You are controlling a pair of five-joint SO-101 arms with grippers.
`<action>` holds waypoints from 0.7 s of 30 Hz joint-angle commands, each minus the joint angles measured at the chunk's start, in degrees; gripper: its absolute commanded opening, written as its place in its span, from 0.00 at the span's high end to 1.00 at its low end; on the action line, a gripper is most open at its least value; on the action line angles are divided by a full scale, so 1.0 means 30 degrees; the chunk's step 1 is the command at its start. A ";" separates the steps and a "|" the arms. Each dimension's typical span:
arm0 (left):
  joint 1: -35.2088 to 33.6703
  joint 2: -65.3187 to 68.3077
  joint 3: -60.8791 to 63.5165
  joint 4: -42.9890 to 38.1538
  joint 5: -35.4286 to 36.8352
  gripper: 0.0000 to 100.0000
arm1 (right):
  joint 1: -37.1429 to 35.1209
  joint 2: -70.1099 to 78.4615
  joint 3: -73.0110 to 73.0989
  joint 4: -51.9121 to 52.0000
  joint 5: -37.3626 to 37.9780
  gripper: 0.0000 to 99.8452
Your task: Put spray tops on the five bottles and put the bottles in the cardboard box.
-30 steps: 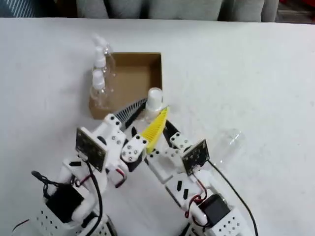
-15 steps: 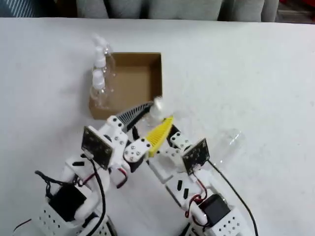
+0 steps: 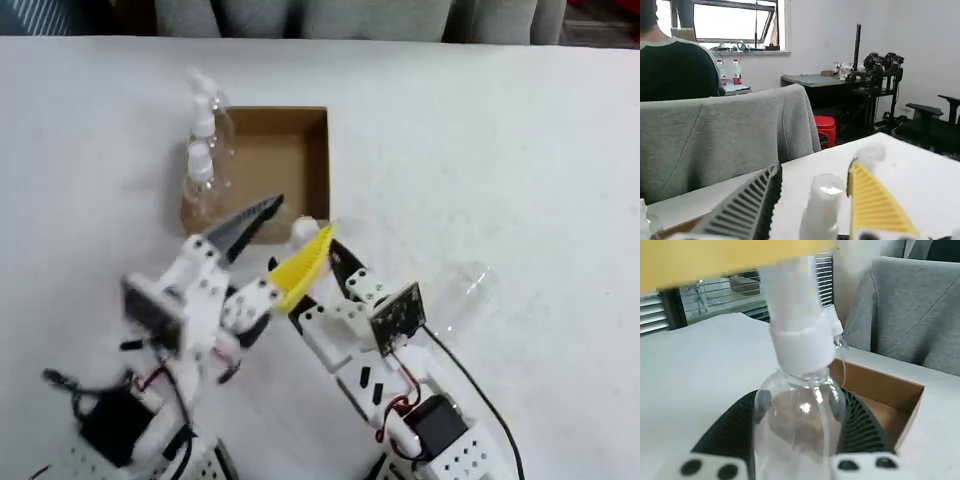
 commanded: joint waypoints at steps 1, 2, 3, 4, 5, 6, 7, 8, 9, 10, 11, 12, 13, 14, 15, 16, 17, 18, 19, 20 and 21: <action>0.1392 -0.3502 -0.1553 0.3399 0.0527 0.79 | 0.0396 -0.0190 -0.0117 -0.0044 0.0234 0.98; 0.1597 -0.3912 -0.1729 0.3956 0.0527 0.79 | 0.0396 -0.0190 -0.0117 -0.0044 0.0234 0.98; 0.1626 -0.4147 -0.1846 0.4337 0.0527 0.79 | 0.0366 -0.0190 -0.0117 -0.0044 0.0234 0.98; 0.1597 -0.4234 -0.1993 0.4571 0.0527 0.79 | 0.0366 -0.0190 -0.0117 -0.0044 0.0234 0.98; 0.1509 -0.4234 -0.2198 0.4806 0.0498 0.79 | 0.0396 -0.0190 -0.0117 -0.0044 0.0234 0.98; 0.1128 -0.4234 -0.2403 0.4894 0.0469 0.79 | 0.0396 -0.0190 -0.0117 -0.0044 0.0234 0.98; 0.0630 -0.4234 -0.2608 0.4864 0.0205 0.79 | 0.0425 -0.0190 -0.0117 -0.0015 0.0234 0.98; 0.0132 -0.4234 -0.2842 0.4835 0.0000 0.79 | 0.0454 -0.0190 -0.0117 -0.0015 0.0234 0.98; -0.0337 -0.4234 -0.3018 0.4835 -0.0088 0.79 | 0.0454 -0.0190 -0.0117 -0.0015 0.0234 0.98; -0.0747 -0.4234 -0.3077 0.4864 -0.0029 0.79 | 0.0542 -0.0190 -0.0117 -0.0015 0.0234 0.98; -0.0982 -0.4234 -0.3048 0.4923 -0.0029 0.80 | 0.0806 -0.0190 -0.0117 -0.0015 0.0234 0.98; -0.1070 -0.4234 -0.2930 0.5245 -0.0029 0.81 | 0.1158 -0.0190 -0.0147 -0.0044 0.0234 0.98; -0.1070 -0.4234 -0.2784 0.5656 -0.0029 0.85 | 0.1626 -0.0190 -0.0176 -0.0132 0.0234 0.98; -0.1040 -0.4264 -0.2637 0.6037 -0.0029 0.89 | 0.2095 -0.0190 -0.0293 -0.0161 0.0234 0.98; -0.1040 -0.4264 -0.2432 0.6300 -0.0029 0.95 | 0.2505 -0.0190 -0.0498 -0.0161 0.0205 0.98; -0.1040 -0.4264 -0.2227 0.6505 -0.0029 0.99 | 0.2828 -0.0190 -0.0645 -0.0161 0.0147 0.98; -0.1040 -0.4264 -0.2022 0.6652 -0.0029 0.98 | 0.3033 -0.0190 -0.0791 -0.0190 0.0117 0.98; -0.1011 -0.4264 -0.1846 0.6857 0.0000 0.95 | 0.3150 -0.0190 -0.0850 -0.0190 0.0117 0.98; -0.1011 -0.4293 -0.1700 0.7209 0.0000 0.93 | 0.3209 -0.0190 -0.0879 -0.0220 0.0117 0.98; -0.1011 -0.4293 -0.1670 0.7619 0.0000 0.94 | 0.3238 -0.0190 -0.0879 -0.0425 0.0117 0.98; -0.0952 -0.4293 -0.1670 0.8088 0.0000 0.95 | 0.3267 -0.0161 -0.0879 -0.0718 0.0117 0.98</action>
